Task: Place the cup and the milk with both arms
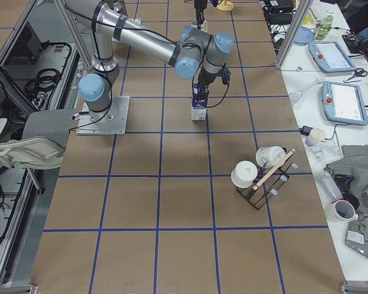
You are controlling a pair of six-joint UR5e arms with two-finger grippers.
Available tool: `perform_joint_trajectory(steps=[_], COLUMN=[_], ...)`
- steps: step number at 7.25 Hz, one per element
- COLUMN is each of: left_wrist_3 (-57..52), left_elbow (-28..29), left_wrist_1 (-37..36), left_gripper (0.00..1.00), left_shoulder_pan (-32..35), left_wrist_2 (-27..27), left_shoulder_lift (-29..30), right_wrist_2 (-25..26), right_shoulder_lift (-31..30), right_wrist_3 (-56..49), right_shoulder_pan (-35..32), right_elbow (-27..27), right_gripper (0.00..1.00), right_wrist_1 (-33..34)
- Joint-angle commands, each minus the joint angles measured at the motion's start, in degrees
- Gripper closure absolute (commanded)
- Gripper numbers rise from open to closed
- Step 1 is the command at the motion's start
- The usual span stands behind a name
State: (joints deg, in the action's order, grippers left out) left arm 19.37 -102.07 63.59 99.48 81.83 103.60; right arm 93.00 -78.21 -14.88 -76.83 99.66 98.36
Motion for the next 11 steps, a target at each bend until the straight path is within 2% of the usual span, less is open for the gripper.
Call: perform_joint_trajectory(steps=[1, 2, 4, 7, 8, 9, 10, 11], left_wrist_3=[8.1, 12.0, 14.3, 14.6, 14.5, 14.7, 14.3, 12.8], left_elbow=[2.1, 2.1, 2.1, 2.5, 2.6, 2.7, 2.9, 4.2], left_wrist_1=[-2.0, -5.0, -6.6, -6.6, -6.6, -6.6, -6.6, -6.6], left_gripper=[1.00, 1.00, 1.00, 1.00, 0.64, 0.46, 0.41, 0.30], left_shoulder_pan=[7.4, 9.3, 10.1, 11.3, 11.3, 11.3, 11.2, 10.5], left_wrist_2=[-1.6, -1.4, -1.3, -1.5, -1.2, -1.6, -1.5, -0.9], left_shoulder_lift=[3.8, 5.5, 8.9, 9.2, 9.2, 9.3, 7.9, 6.5], right_wrist_2=[0.3, 0.3, 0.3, -0.8, -1.4, -2.2, -2.6, -2.7], right_shoulder_lift=[-0.2, -0.5, -0.7, -0.8, -0.7, -0.7, -0.7, -0.5], right_wrist_3=[0.3, 0.5, 0.6, 1.2, 1.2, 3.4, 8.2, 11.9], right_shoulder_pan=[0.0, 0.0, -0.1, -1.3, -2.8, -5.0, -8.4, -11.2], right_elbow=[-0.5, -0.5, -1.4, -3.2, -3.9, -4.5, -4.6, -5.2], right_gripper=[0.48, 0.48, 0.47, 0.48, 0.48, 0.48, 0.48, 0.48], right_wrist_1=[0.0, 0.0, -0.3, -0.4, -0.4, -0.4, -0.3, -0.3])
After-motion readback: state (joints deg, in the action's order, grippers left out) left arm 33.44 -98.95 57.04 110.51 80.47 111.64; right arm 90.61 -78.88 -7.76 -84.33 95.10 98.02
